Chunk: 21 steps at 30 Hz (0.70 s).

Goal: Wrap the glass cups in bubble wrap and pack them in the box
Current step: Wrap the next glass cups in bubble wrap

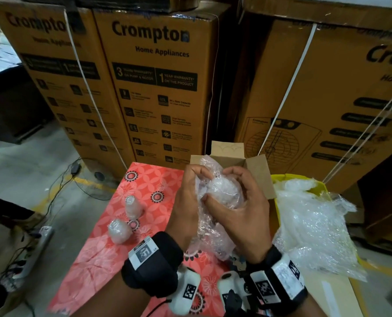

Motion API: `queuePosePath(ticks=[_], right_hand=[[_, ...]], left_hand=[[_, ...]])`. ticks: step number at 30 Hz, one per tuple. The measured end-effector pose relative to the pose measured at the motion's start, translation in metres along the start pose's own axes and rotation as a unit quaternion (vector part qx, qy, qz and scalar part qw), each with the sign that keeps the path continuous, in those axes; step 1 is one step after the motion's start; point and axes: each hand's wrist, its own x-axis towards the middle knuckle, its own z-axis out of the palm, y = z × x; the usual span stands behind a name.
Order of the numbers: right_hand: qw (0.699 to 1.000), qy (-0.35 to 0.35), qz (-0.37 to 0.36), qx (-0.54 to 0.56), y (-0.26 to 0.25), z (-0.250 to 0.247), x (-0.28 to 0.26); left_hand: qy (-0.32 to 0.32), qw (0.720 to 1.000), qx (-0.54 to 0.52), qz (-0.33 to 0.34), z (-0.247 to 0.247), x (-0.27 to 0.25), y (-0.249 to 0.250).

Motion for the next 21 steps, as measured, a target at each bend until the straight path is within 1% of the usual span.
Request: queuePosePath(ticks=[1,2,4,5,6,7,8,9,10,11,12,13,14,15,16,18,19,20,21], right_hand=[[1.0,0.009,-0.001,0.008,-0.001,-0.001,0.001],[1.0,0.019,0.001,0.018,-0.002,-0.002,0.003],[0.999,0.027,0.01,0.032,-0.002,-0.007,0.007],[0.999,0.024,0.018,0.04,-0.002,-0.01,0.01],[0.998,0.022,0.03,0.05,0.0,-0.013,0.013],[0.997,0.017,0.041,0.059,0.001,-0.015,0.015],[0.997,0.007,0.048,0.064,0.001,-0.018,0.017],[0.997,-0.012,0.052,0.059,0.001,-0.02,0.019],[0.996,-0.038,0.057,0.052,-0.001,-0.023,0.021],[0.995,-0.066,0.062,0.049,-0.004,-0.026,0.023],[0.992,-0.095,0.062,0.053,-0.008,-0.029,0.025],[0.989,-0.124,0.056,0.057,-0.011,-0.032,0.026],[0.986,-0.151,0.048,0.057,-0.015,-0.035,0.028],[0.982,-0.174,0.043,0.058,-0.019,-0.037,0.03],[0.978,-0.193,0.04,0.064,-0.023,-0.039,0.031],[0.969,-0.226,0.041,0.093,-0.028,-0.042,0.035],[0.964,-0.238,0.045,0.108,-0.029,-0.044,0.037],[0.96,-0.248,0.052,0.12,-0.028,-0.045,0.04],[0.957,-0.254,0.059,0.126,-0.027,-0.046,0.042]], left_hand=[[0.01,1.0,-0.027,-0.001,-0.002,0.0,-0.005],[0.0,0.999,-0.048,-0.005,-0.006,-0.003,-0.011],[-0.083,0.992,-0.097,-0.004,-0.02,-0.01,-0.022],[-0.109,0.984,-0.141,-0.025,-0.027,-0.009,-0.022],[-0.12,0.976,-0.178,-0.044,-0.031,-0.007,-0.019],[-0.118,0.973,-0.193,-0.047,-0.034,-0.005,-0.016],[-0.096,0.981,-0.163,-0.039,-0.036,-0.002,-0.013],[-0.071,0.992,-0.1,-0.016,-0.037,0.002,-0.008],[-0.04,0.999,-0.012,0.016,-0.039,0.005,-0.004],[-0.018,0.995,0.081,0.052,-0.04,0.008,0.003],[-0.013,0.983,0.163,0.087,-0.041,0.012,0.011],[-0.033,0.966,0.228,0.117,-0.042,0.015,0.019],[-0.073,0.954,0.261,0.13,-0.044,0.02,0.026],[-0.118,0.951,0.263,0.114,-0.047,0.026,0.029],[-0.156,0.955,0.239,0.078,-0.051,0.031,0.03],[-0.201,0.966,0.16,-0.015,-0.056,0.038,0.028],[-0.222,0.966,0.114,-0.062,-0.057,0.039,0.027],[-0.239,0.964,0.07,-0.098,-0.055,0.039,0.026],[-0.245,0.961,0.045,-0.115,-0.052,0.037,0.025]])
